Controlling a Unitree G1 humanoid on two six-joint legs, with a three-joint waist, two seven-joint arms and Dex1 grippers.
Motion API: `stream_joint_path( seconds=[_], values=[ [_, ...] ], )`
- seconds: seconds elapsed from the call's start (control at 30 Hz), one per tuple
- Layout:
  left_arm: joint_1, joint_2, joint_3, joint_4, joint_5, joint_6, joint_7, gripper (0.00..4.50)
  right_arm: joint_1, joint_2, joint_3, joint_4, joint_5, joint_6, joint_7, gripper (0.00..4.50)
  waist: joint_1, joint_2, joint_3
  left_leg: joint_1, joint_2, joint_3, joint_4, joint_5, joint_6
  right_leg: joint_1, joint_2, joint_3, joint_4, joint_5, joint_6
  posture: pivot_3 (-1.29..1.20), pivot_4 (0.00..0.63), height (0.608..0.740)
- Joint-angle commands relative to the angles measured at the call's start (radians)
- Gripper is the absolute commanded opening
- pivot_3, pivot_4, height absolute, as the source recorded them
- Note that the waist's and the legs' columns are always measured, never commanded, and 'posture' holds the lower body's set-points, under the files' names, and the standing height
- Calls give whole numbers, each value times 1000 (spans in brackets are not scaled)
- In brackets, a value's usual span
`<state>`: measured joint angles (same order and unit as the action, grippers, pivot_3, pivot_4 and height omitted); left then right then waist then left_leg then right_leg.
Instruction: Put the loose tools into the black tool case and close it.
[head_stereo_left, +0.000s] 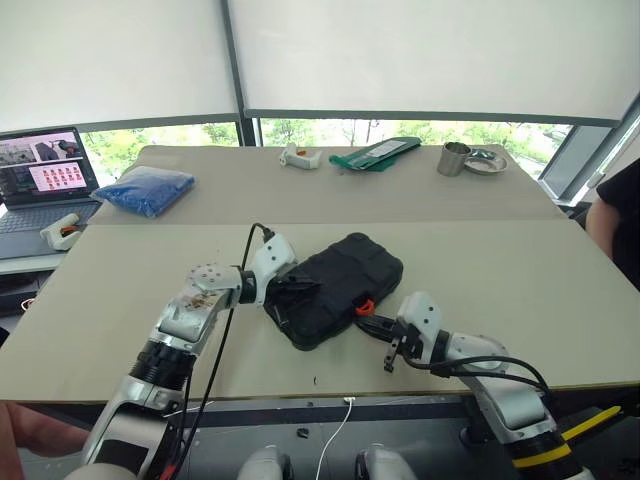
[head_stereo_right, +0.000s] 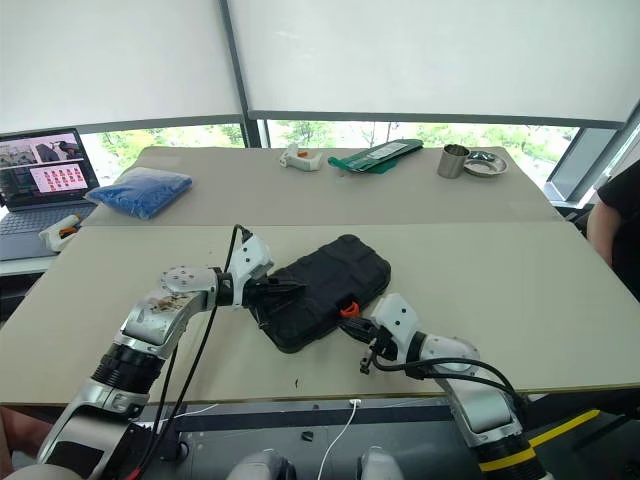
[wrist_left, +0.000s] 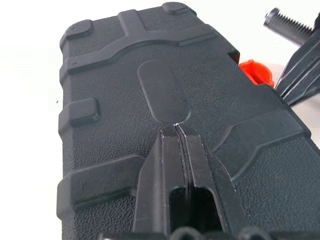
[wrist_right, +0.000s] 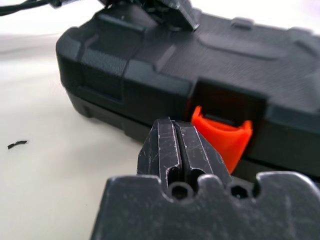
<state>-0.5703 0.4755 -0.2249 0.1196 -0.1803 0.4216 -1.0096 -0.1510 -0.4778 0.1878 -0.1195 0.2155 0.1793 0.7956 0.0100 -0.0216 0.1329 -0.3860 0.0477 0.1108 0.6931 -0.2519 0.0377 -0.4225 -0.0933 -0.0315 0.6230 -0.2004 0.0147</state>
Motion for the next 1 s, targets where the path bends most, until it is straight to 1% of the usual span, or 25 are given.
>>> stream_joint_path(
  seconds=[0.03,0.17,0.23,0.4,0.5,0.6,0.7,0.87,1.0],
  values=[
    [53,0,-82,65,42,52,-18,19,-14,-7,-23,19,-3,-21,8,0,1,0,0,0,0,0,0,0,0,0,0,0,0,0,0,0,150,740],
    [61,-9,-81,62,40,53,-11,19,-1,-44,-27,18,-11,37,15,0,2,0,0,-1,0,0,0,0,0,-1,0,0,0,0,0,0,150,740],
    [63,-15,-82,62,40,52,-8,19,0,-61,-26,20,-16,37,21,0,3,0,0,-1,0,0,0,0,0,0,-1,0,-1,0,0,0,150,740],
    [54,-28,-83,77,44,46,-4,19,-14,-84,-59,-25,15,70,25,0,5,1,0,-1,0,-1,-1,-1,0,0,-1,-1,-2,0,0,0,150,740],
    [47,-34,-83,88,47,42,-2,19,-36,-75,-80,-22,18,61,12,0,6,1,0,-2,0,-1,-1,-1,-1,0,-1,-1,-5,0,0,0,150,740],
    [49,-38,-92,89,41,39,-27,19,-64,-64,-73,2,0,30,15,0,6,2,-1,-1,0,-3,-2,-4,-5,0,-1,-4,-9,0,1,0,150,740],
    [45,-44,-102,92,42,37,-48,19,-94,-57,-66,-3,-2,46,18,0,2,2,-1,-2,0,-3,-2,-4,-5,0,-1,-4,-10,0,1,0,150,740],
    [23,-74,-100,141,59,19,-37,19,-117,-52,-58,10,-19,42,22,0,2,2,-1,-1,0,-3,-2,-4,-5,0,-1,-4,-10,1,1,0,150,740],
    [12,-83,-93,159,67,14,-38,19,-123,-58,-77,-14,3,70,32,0,4,2,-1,-1,0,-3,-2,-4,-6,0,-1,-5,-11,1,1,0,150,740]
  ],
)
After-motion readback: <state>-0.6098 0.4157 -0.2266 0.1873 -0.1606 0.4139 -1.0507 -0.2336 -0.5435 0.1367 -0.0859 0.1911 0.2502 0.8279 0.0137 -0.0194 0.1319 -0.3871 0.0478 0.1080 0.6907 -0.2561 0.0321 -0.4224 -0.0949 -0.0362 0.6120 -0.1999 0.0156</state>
